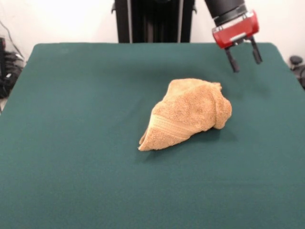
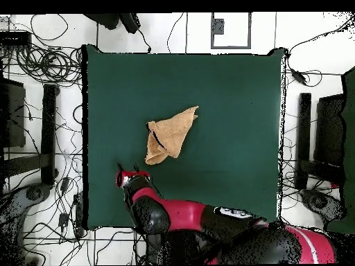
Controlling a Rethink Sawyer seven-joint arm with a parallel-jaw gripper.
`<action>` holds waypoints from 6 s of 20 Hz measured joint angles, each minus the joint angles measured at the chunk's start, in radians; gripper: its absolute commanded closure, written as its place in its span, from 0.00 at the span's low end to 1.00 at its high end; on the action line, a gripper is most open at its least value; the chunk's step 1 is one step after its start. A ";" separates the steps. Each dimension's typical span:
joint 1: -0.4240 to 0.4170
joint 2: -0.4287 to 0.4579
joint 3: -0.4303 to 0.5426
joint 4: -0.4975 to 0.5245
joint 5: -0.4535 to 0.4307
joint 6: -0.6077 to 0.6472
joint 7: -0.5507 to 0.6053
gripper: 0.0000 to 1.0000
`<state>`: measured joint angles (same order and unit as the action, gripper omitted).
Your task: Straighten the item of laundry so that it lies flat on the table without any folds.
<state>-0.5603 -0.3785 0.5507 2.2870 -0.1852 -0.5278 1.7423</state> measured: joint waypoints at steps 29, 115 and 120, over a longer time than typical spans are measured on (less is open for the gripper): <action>0.277 -0.206 -0.272 -0.003 0.013 0.150 0.000 0.00; 0.147 -0.137 -0.364 -0.189 -0.152 -0.006 0.000 0.00; 0.147 -0.137 -0.364 -0.201 -0.152 -0.006 0.000 0.00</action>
<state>-0.4133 -0.5152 0.1869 2.0861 -0.3373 -0.5340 1.7425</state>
